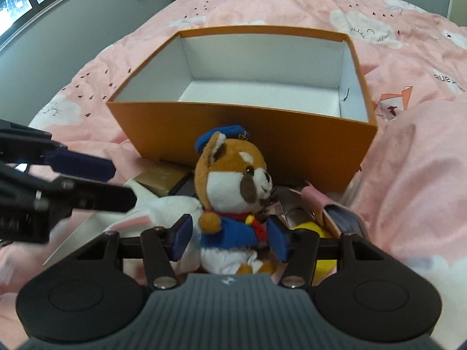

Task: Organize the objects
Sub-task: 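Reach the left gripper to the white striped-cup plush and grasp it, then lift the striped-cup plush with the left gripper while the right gripper grasps the fox plush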

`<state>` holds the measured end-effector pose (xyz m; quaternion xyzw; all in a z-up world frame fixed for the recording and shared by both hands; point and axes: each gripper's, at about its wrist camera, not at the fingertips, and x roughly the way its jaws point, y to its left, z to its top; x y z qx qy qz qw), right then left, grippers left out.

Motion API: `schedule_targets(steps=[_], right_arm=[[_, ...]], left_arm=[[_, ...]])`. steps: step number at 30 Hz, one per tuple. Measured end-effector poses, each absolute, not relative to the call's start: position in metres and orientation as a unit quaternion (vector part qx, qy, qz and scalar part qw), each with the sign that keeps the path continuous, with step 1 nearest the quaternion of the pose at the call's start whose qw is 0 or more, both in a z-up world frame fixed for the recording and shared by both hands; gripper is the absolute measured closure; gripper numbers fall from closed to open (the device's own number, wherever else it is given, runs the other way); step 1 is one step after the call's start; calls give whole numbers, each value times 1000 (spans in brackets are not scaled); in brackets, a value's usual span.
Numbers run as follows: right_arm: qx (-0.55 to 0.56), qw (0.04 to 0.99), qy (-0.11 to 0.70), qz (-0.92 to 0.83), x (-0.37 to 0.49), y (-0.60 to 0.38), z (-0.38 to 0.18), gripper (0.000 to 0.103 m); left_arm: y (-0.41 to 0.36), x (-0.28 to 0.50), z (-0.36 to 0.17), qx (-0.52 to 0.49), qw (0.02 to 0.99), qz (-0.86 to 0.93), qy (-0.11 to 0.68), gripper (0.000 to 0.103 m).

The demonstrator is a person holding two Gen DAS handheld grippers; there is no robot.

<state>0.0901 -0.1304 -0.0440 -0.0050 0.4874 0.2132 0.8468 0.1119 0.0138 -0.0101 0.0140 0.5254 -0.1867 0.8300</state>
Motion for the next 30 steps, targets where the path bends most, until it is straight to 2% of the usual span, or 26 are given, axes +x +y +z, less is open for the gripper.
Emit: schedule_targets(steps=[1, 3, 6, 10, 12, 15, 21, 29, 30], right_arm=[[-4, 846, 488, 216, 93, -130, -47, 46], [3, 842, 493, 221, 99, -131, -54, 59], [30, 839, 493, 230, 101, -141, -56, 65], [71, 839, 490, 227, 96, -159, -55, 67], [95, 834, 493, 227, 96, -166, -56, 67], [118, 829, 496, 228, 99, -172, -60, 67], [137, 822, 503, 231, 103, -175, -67, 66], [155, 813, 507, 240, 105, -180, -71, 64], [156, 813, 507, 241, 105, -180, -72, 64]], left_arm=[[12, 114, -13, 19, 825, -190, 531, 53], [8, 120, -18, 31, 814, -199, 544, 53], [0, 128, -22, 55, 798, -216, 559, 53], [-18, 137, -24, 103, 775, -249, 572, 49], [-31, 140, -26, 137, 758, -266, 579, 44], [-51, 139, -33, 206, 729, -279, 589, 43], [-79, 127, -44, 325, 671, -301, 594, 34], [-92, 112, -60, 430, 608, -314, 588, 27], [-92, 110, -63, 442, 601, -314, 587, 24]])
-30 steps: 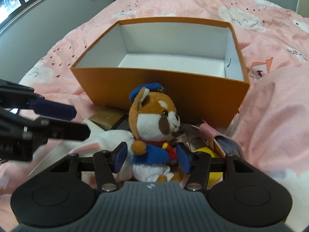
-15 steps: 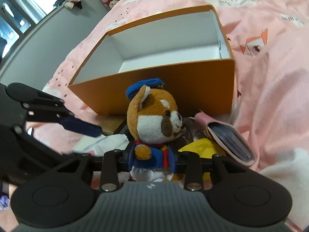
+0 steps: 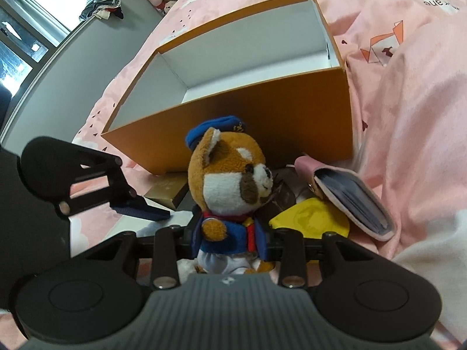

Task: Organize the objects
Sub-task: 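Lift the striped-cup plush with the left gripper while the right gripper grasps the fox plush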

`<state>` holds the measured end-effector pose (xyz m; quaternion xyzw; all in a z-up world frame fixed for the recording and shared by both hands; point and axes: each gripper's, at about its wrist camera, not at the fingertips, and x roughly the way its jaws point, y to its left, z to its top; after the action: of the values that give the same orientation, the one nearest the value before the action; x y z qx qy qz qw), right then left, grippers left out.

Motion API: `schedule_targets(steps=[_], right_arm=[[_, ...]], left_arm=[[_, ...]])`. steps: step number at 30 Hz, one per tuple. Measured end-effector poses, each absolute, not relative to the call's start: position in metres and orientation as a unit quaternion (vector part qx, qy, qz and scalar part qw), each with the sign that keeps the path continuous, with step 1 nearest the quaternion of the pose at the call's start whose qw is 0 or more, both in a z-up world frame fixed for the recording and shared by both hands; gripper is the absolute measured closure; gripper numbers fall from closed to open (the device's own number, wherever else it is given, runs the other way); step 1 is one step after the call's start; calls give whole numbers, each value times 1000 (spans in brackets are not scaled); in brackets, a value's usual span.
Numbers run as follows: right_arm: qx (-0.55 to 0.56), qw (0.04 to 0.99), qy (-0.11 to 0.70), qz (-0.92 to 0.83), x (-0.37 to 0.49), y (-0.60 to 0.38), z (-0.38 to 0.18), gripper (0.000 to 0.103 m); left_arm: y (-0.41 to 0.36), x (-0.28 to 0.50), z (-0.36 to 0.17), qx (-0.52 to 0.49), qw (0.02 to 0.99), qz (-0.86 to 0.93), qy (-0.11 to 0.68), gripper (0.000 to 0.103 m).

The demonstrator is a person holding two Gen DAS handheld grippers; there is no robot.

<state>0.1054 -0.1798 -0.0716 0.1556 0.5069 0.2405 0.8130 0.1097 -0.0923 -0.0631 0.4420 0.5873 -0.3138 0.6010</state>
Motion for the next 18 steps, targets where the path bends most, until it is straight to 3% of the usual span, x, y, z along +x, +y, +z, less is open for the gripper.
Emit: schedule_targets(steps=[4, 8, 18], right_arm=[[157, 813, 507, 240, 105, -178, -73, 64], [158, 813, 505, 242, 104, -178, -73, 63], [166, 811, 501, 252, 104, -174, -71, 67]], left_arm=[[-84, 102, -74, 481, 591, -301, 573, 22], [-62, 109, -62, 446, 616, -287, 583, 26], [60, 134, -2, 175, 757, -225, 588, 32]])
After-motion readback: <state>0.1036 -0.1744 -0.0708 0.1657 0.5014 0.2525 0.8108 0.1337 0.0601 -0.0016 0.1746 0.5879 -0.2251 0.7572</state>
